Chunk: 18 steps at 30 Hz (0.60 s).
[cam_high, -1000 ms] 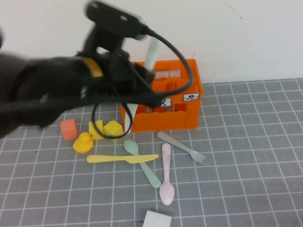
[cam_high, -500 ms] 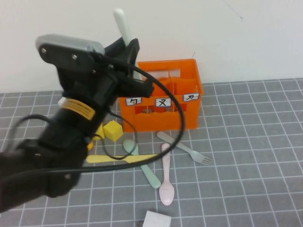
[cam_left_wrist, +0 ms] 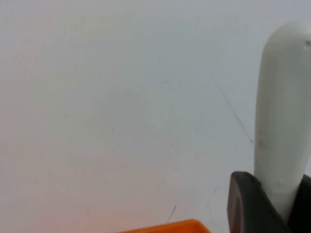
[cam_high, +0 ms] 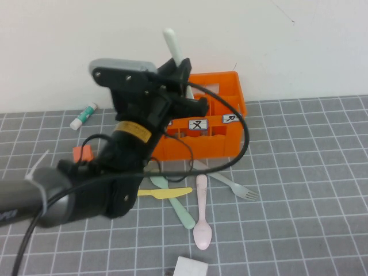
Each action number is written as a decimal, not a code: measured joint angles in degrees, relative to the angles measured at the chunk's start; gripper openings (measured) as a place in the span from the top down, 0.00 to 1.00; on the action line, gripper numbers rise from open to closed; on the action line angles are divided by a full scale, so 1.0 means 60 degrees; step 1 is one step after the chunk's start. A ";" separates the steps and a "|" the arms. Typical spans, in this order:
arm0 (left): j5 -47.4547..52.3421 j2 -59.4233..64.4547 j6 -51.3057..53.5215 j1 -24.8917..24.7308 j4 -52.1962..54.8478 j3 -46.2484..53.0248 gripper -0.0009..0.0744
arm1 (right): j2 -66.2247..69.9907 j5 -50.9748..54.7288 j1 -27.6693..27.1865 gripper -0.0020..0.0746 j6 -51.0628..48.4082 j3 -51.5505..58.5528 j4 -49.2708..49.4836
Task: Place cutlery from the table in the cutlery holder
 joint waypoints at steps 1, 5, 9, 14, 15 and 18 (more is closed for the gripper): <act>0.0263 0.0075 0.0045 0.0000 0.0000 -0.0186 0.82 | 0.0000 0.0000 0.0000 0.98 0.0000 0.0000 0.0000; 0.1487 0.0303 0.0544 0.0000 0.0087 -0.0959 0.82 | 0.0000 0.0000 0.0000 0.98 0.0000 0.0000 0.0000; 0.2455 0.0366 0.1019 0.0000 0.0224 -0.1631 0.82 | 0.0000 0.0000 0.0000 0.98 0.0000 0.0000 0.0000; 0.2972 0.0366 0.1557 0.0090 0.0187 -0.2048 0.82 | 0.0000 0.0000 0.0000 0.98 0.0000 0.0000 0.0000; 0.3068 0.0366 0.1557 0.0111 0.0187 -0.2091 0.82 | 0.0000 0.0000 0.0000 0.98 0.0000 0.0000 0.0000; 0.3302 0.0366 0.1557 0.0233 0.0105 -0.2156 0.82 | 0.0000 0.0000 0.0000 0.98 0.0000 0.0000 0.0000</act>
